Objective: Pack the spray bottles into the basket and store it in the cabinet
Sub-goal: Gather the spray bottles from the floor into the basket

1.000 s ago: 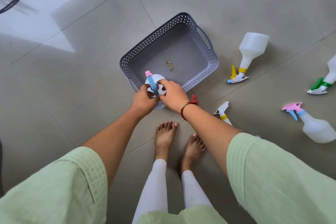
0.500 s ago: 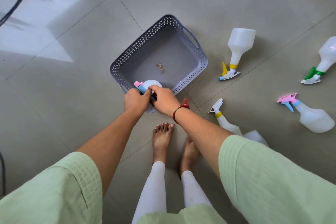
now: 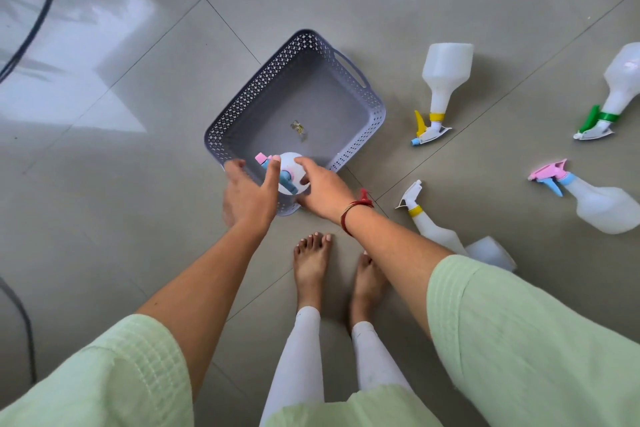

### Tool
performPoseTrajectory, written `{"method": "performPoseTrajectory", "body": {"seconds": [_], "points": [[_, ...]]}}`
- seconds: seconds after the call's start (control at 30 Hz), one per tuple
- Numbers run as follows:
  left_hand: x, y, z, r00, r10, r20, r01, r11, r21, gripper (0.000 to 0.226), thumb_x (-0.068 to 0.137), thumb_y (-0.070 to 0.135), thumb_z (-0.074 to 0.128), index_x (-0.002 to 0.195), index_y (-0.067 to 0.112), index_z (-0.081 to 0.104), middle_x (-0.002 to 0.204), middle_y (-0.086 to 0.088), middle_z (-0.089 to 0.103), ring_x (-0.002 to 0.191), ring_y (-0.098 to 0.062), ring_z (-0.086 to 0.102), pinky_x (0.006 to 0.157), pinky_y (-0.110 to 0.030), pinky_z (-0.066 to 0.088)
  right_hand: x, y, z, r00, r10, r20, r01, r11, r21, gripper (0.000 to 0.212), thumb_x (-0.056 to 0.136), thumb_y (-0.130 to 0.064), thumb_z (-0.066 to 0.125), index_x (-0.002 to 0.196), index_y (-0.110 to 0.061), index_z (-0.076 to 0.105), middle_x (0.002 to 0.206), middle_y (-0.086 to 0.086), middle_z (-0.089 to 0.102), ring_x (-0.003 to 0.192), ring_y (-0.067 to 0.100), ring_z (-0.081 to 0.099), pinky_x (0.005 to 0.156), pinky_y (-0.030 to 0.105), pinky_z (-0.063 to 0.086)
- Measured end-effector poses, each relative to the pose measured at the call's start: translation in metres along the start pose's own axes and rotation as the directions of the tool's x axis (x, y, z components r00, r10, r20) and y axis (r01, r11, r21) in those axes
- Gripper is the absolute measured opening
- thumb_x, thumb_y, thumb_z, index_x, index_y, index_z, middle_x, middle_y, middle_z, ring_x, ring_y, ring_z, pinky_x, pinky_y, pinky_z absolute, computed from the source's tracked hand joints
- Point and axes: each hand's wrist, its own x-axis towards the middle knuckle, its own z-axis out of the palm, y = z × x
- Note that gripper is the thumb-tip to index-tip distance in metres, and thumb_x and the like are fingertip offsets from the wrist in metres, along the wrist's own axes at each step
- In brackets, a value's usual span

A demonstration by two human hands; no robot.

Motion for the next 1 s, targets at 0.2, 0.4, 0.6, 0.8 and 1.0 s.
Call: {"method": "performPoseTrajectory", "body": {"seconds": [0.2, 0.4, 0.6, 0.8, 1.0], "points": [[-0.024, 0.035, -0.004, 0.829, 0.559, 0.001, -0.558, 0.828, 0.061, 0.04, 0.084, 0.022, 0.06, 0.119, 0.008, 0.051, 0.11, -0.015, 0.053, 0.103, -0.033, 0.051, 0.091, -0.039, 0.04, -0.025, 0.056, -0.044, 0.981, 0.129, -0.142, -0.133, 0.991, -0.015, 0.072, 0.078, -0.017, 0.071, 0.14, -0.02, 0.035, 0.133, 0.013, 0.05, 0.123, 0.031, 0.048, 0.106, 0.038, 0.038], [-0.064, 0.074, 0.051, 0.619, 0.707, 0.341, -0.775, 0.621, 0.117, 0.037, 0.083, 0.021, 0.058, 0.118, 0.01, 0.054, 0.118, -0.013, 0.053, 0.108, -0.031, 0.052, 0.092, -0.04, 0.041, -0.06, 0.13, -0.083, 0.899, 0.327, -0.291, -0.373, 0.92, -0.117, 0.062, 0.078, -0.025, 0.069, 0.133, -0.019, 0.041, 0.13, 0.014, 0.048, 0.12, 0.036, 0.047, 0.098, 0.04, 0.041], [-0.084, 0.06, 0.138, 0.541, 0.547, 0.638, -0.769, 0.629, 0.113, 0.034, 0.088, 0.023, 0.051, 0.122, 0.017, 0.052, 0.124, -0.006, 0.05, 0.122, -0.027, 0.043, 0.101, -0.037, 0.038, -0.066, 0.215, -0.066, 0.795, 0.543, -0.269, -0.591, 0.793, -0.147, 0.061, 0.078, -0.04, 0.068, 0.129, -0.015, 0.044, 0.132, 0.013, 0.048, 0.124, 0.033, 0.045, 0.099, 0.041, 0.039], [-0.07, 0.034, 0.197, 0.537, 0.448, 0.715, -0.726, 0.676, 0.122, 0.032, 0.089, 0.022, 0.05, 0.12, 0.018, 0.054, 0.123, -0.007, 0.051, 0.124, -0.026, 0.043, 0.1, -0.035, 0.039, -0.032, 0.258, -0.014, 0.775, 0.546, -0.317, -0.626, 0.732, -0.269, 0.046, 0.079, -0.034, 0.066, 0.118, -0.016, 0.049, 0.12, 0.009, 0.06, 0.114, 0.027, 0.055, 0.097, 0.04, 0.033], [-0.056, 0.025, 0.186, 0.59, 0.432, 0.682, -0.661, 0.743, 0.101, 0.033, 0.088, 0.02, 0.052, 0.12, 0.015, 0.057, 0.121, -0.007, 0.056, 0.12, -0.023, 0.049, 0.094, -0.024, 0.034, -0.026, 0.251, -0.01, 0.785, 0.475, -0.398, -0.59, 0.77, -0.243, 0.026, 0.089, -0.005, 0.043, 0.113, -0.011, 0.05, 0.111, 0.013, 0.067, 0.104, 0.032, 0.063, 0.092, 0.037, 0.037]]}}
